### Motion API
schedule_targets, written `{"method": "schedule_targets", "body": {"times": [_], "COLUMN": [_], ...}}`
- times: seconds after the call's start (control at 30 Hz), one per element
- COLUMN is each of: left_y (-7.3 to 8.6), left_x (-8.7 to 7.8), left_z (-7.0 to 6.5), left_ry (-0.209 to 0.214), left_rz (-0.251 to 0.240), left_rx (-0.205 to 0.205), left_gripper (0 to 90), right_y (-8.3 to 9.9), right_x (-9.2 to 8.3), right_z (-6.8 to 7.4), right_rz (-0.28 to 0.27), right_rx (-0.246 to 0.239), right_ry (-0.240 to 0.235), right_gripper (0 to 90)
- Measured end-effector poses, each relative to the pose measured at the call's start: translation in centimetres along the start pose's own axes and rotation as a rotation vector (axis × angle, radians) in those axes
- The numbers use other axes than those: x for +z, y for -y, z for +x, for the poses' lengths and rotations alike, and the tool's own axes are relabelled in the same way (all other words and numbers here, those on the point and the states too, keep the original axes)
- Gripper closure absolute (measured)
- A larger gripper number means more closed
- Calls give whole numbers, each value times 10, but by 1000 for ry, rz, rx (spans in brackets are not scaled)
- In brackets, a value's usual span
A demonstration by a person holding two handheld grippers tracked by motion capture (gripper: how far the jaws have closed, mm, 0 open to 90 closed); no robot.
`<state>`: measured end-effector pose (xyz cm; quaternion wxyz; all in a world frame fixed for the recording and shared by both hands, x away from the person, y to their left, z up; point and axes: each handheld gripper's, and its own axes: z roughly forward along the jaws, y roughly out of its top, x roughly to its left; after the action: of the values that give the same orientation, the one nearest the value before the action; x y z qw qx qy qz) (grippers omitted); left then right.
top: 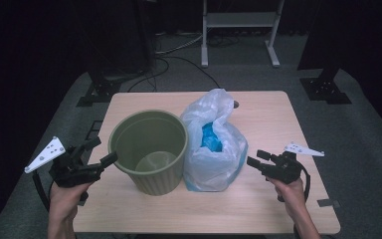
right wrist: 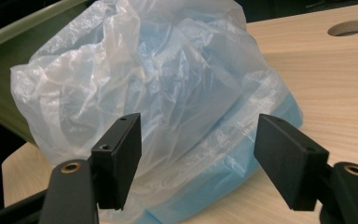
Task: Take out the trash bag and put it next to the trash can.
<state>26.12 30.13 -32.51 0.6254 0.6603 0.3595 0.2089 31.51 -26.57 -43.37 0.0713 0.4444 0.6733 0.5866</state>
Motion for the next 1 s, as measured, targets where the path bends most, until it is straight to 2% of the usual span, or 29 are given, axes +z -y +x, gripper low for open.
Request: {"method": "schedule_targets", "body": {"times": [0.7, 0.9, 1.0], "left_y": [0, 0, 1], "left_x": [0, 1, 2], "left_z": [0, 0, -1], "left_ry": [-2, 0, 1], "left_rz": [-1, 1, 2], "left_rx": [-2, 1, 0], "left_gripper": [94, 94, 94], "right_y": [26, 38, 48], "right_x": [-20, -27, -33], "right_z": [-9, -10, -8], "right_rz": [1, -27, -61], "right_rx": [5, 18, 25], "right_ry": [51, 68, 81], "right_gripper": [291, 287, 287]}}
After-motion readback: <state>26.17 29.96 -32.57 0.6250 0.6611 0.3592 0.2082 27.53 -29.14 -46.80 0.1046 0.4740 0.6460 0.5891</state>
